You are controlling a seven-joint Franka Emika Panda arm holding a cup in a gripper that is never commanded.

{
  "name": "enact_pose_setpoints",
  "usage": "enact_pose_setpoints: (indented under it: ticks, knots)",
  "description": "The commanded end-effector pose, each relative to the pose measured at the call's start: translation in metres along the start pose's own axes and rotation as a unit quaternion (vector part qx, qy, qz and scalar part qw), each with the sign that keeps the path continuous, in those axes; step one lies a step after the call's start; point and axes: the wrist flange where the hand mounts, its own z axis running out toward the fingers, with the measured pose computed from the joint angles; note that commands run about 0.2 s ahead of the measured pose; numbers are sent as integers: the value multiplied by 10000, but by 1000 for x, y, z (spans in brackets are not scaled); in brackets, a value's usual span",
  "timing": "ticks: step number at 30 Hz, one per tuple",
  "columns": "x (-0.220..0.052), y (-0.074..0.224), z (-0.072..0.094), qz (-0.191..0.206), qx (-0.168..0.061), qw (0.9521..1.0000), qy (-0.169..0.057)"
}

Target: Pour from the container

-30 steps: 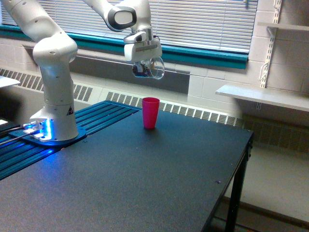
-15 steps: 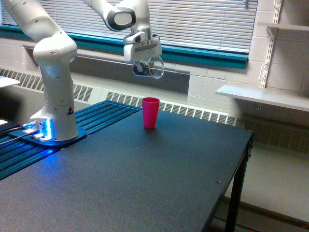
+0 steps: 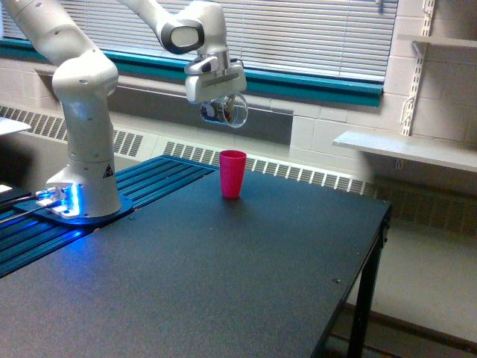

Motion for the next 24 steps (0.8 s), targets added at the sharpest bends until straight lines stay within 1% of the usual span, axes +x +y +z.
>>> enact_pose_setpoints:
  ticks: [1, 14, 24]
  knots:
    - [-2, 4, 9, 74, -21, 9999, -122]
    - [-7, 0, 23, 13, -64, 9993, -371]
    - [-12, -7, 33, -30, -102, 9988, -484]
